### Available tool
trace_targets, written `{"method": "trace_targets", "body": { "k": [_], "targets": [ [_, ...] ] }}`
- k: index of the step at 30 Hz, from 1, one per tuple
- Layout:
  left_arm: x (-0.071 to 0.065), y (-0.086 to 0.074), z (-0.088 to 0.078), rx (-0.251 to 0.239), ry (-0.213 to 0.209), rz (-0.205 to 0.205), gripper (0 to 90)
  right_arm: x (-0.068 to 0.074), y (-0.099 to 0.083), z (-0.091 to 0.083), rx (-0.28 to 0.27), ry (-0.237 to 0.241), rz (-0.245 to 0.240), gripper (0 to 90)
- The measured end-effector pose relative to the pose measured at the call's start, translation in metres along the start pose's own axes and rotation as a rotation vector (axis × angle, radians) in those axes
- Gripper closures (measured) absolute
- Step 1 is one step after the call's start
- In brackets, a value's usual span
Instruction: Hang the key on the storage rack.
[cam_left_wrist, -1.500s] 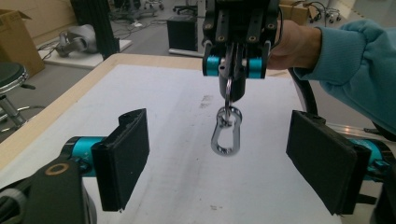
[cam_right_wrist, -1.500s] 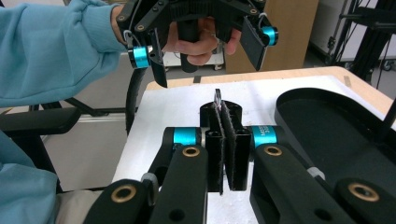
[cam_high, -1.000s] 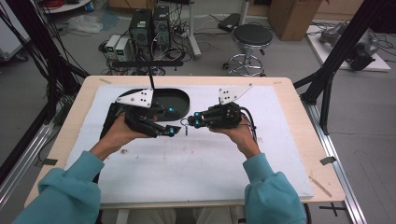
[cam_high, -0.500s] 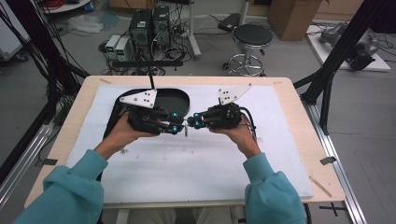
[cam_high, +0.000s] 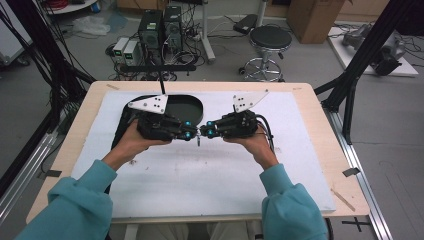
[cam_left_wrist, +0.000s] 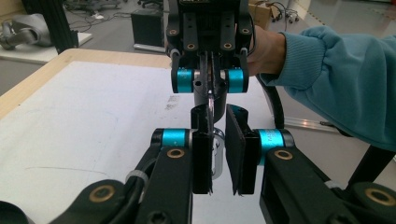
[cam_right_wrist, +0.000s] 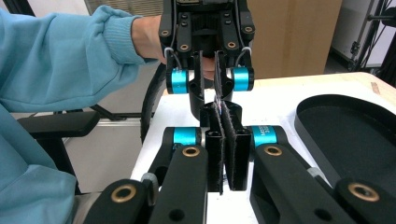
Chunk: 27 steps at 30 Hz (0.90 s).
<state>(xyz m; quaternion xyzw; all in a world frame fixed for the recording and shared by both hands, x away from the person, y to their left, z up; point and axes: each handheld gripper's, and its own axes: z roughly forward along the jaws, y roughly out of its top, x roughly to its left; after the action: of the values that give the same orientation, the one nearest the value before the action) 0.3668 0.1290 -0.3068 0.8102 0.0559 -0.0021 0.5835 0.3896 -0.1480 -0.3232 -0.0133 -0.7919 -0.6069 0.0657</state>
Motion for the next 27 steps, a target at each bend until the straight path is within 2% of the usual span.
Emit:
{"method": "trace_targets", "body": {
  "k": [7,19,21,27],
  "targets": [
    [0.0001,0.0002,-0.0010,-0.003,0.008,-0.011,87.2,0.0005,0.0003,0.0006,-0.004,0.004,-0.006,88.9],
    [0.0005,-0.0009,0.0001,0.003,0.000,-0.022,88.0,-0.0007,-0.0003,0.0014,0.004,0.011,-0.008,88.9],
    [0.0007,-0.0007,-0.0007,0.010,-0.002,-0.014,88.1,0.0000,-0.0001,0.0017,0.007,0.009,-0.007,88.9],
    [-0.0012,-0.0002,-0.0008,0.016,0.004,-0.028,88.4,-0.0008,-0.0007,0.0026,0.001,0.020,-0.006,88.8]
  ]
}}
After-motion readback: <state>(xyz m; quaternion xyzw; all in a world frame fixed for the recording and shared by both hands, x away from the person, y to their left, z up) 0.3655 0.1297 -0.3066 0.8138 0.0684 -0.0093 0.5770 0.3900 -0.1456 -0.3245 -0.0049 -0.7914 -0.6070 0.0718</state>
